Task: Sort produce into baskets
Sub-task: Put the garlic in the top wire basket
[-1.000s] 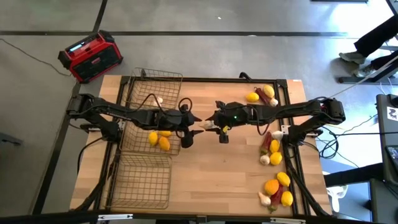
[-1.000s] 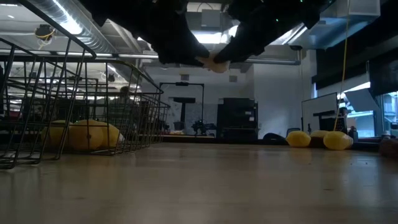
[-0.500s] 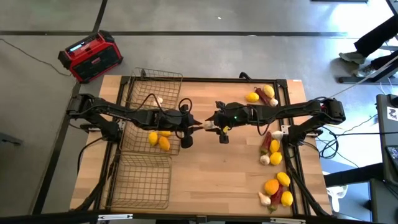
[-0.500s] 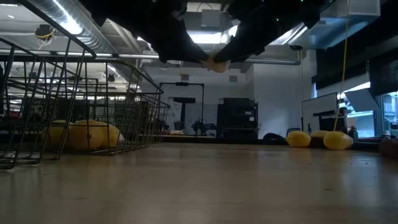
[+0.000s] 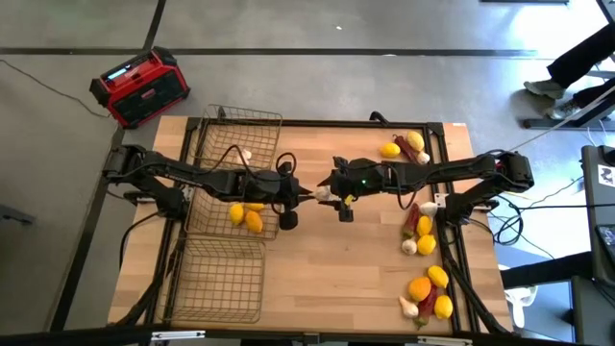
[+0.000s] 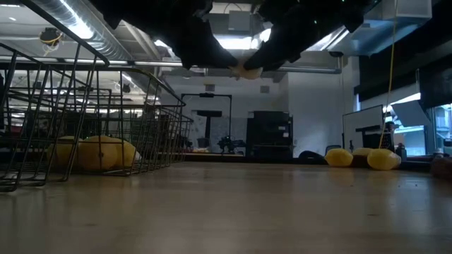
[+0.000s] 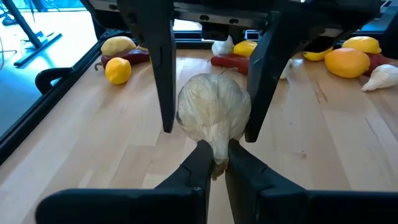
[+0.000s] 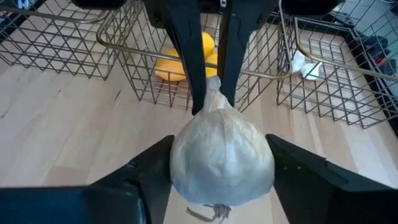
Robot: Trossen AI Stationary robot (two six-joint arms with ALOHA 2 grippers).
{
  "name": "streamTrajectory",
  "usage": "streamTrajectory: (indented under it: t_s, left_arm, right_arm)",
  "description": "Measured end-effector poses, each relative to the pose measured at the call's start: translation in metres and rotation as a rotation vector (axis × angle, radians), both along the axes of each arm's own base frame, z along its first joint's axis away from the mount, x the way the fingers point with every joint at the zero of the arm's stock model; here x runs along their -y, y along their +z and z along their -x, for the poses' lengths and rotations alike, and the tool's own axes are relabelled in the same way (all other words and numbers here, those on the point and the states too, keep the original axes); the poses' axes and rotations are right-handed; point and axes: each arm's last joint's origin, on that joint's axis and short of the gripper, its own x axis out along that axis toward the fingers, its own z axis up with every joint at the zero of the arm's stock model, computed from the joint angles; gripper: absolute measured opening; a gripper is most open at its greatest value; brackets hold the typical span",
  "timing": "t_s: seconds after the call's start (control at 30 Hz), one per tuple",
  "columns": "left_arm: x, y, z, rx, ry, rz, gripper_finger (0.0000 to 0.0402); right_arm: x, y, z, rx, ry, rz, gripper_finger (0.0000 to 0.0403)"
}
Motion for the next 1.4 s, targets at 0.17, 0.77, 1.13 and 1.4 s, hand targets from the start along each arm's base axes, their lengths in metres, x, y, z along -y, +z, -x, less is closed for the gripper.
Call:
streamTrajectory:
  t_s: [0.17,0.77,1.13,1.4]
  left_arm:
    - [0.0,-0.001,0.0,-0.007,0.0,-0.001,0.0028]
    - [-0.005,0.033,0.02,-0.069,0.074,-0.042,0.0037]
    - [-0.034,0.073,0.063,-0.114,0.313,-0.089,0.004]
    - [-0.067,0.079,0.102,-0.186,0.531,0.016,0.004]
  right_arm:
    - [0.0,0.006,0.008,-0.018,-0.017,0.01,0.0264]
    - [0.002,-0.007,0.052,-0.253,-0.138,0.05,0.0268]
    - [0.003,-0.052,0.064,-0.227,-0.228,0.003,0.0269]
    - [0.003,-0.071,0.073,-0.228,-0.268,-0.033,0.0269]
